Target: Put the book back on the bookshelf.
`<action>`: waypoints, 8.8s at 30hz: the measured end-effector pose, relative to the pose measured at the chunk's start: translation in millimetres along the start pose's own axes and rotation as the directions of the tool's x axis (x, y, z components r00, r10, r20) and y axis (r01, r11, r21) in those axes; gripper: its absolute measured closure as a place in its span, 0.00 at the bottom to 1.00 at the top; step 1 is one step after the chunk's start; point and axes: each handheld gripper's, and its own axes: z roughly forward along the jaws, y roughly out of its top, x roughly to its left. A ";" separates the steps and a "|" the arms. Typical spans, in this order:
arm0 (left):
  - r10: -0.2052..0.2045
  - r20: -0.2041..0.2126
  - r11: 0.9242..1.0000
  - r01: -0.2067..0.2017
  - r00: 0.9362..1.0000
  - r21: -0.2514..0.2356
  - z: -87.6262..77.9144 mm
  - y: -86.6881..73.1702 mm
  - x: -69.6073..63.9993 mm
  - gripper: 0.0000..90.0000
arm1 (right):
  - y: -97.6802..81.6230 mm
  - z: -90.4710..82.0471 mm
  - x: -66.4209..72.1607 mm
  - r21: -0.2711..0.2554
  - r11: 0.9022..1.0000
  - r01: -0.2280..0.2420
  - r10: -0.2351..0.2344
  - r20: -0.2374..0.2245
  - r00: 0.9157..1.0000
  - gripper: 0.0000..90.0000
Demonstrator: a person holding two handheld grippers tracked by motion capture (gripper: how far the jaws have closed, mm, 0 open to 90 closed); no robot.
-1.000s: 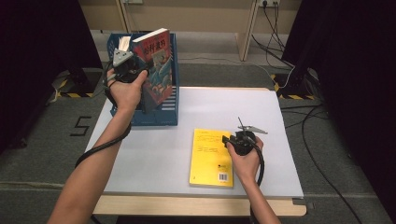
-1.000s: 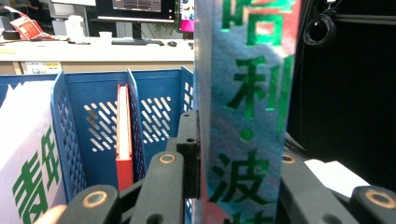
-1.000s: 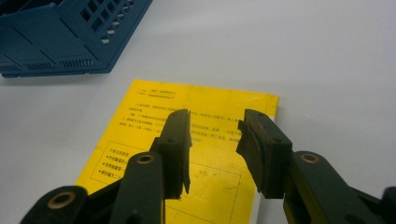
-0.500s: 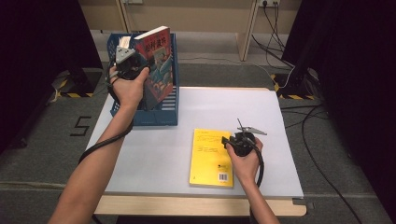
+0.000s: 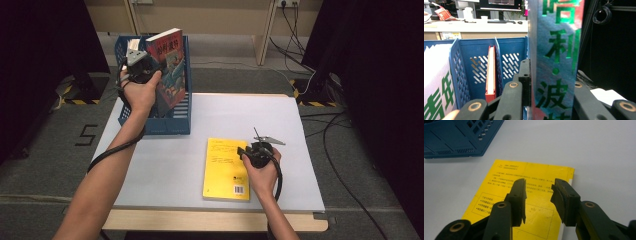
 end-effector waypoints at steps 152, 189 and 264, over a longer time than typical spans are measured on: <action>-0.001 -0.045 1.000 0.002 0.999 0.028 63.3 -24.0 7.7 0.83 | -19.7 -3.8 -16.9 -0.001 0.999 -0.051 0.051 -0.008 0.999 0.69; 0.013 -0.037 1.000 -0.013 0.999 0.016 76.7 -33.9 4.8 0.83 | -22.0 -3.7 -19.9 -0.001 0.999 -0.047 0.047 -0.011 0.999 0.69; 0.134 -0.024 0.977 -0.128 0.991 0.170 38.2 -90.3 8.8 0.78 | -31.9 -1.3 -14.2 0.005 0.999 -0.054 0.054 -0.027 0.998 0.69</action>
